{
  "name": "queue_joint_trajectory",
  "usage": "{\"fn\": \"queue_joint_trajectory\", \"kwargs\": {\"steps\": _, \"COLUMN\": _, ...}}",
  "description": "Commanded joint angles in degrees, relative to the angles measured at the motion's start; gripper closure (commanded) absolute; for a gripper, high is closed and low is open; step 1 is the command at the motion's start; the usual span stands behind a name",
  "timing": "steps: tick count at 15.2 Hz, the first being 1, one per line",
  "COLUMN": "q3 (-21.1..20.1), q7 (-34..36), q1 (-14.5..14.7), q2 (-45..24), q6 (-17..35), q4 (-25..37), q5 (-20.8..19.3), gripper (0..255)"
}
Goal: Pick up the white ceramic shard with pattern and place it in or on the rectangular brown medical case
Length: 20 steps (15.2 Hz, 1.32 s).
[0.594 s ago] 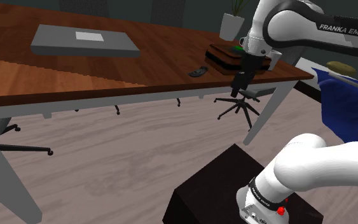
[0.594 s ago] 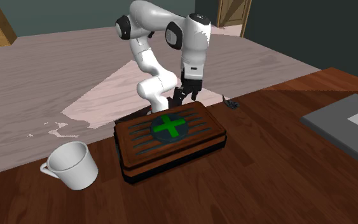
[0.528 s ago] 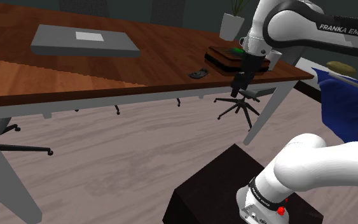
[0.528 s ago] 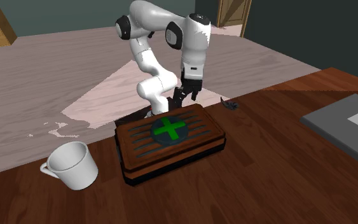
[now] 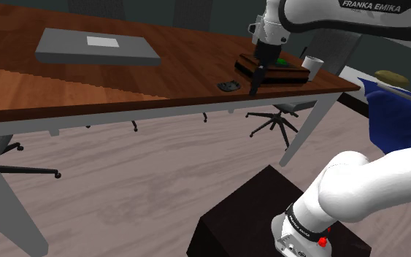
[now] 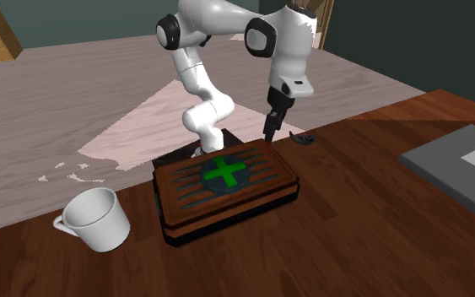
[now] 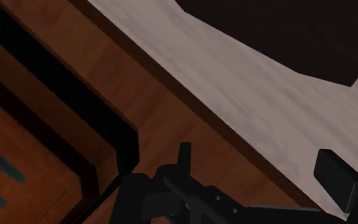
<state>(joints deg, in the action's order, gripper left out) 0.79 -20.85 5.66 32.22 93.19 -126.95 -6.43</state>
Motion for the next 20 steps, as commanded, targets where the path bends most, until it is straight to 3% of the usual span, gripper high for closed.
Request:
{"fn": "queue_joint_trajectory", "kwargs": {"steps": 1, "q3": -0.2, "q7": -4.2, "q1": 1.7, "q2": -3.9, "q6": 0.5, "q4": 3.8, "q5": -0.2, "gripper": 0}}
{"fn": "queue_joint_trajectory", "kwargs": {"steps": 8, "q3": -2.4, "q7": -17.1, "q1": 7.2, "q2": -14.2, "q6": -0.9, "q4": 16.9, "q5": -0.3, "gripper": 0}}
{"fn": "queue_joint_trajectory", "kwargs": {"steps": 16, "q3": -2.0, "q7": -17.2, "q1": 7.0, "q2": -13.5, "q6": 4.9, "q4": 10.5, "q5": -0.4, "gripper": 0}}
{"fn": "queue_joint_trajectory", "kwargs": {"steps": 20, "q3": -2.0, "q7": -17.2, "q1": 7.0, "q2": -13.5, "q6": 4.9, "q4": 10.5, "q5": -0.4, "gripper": 0}}
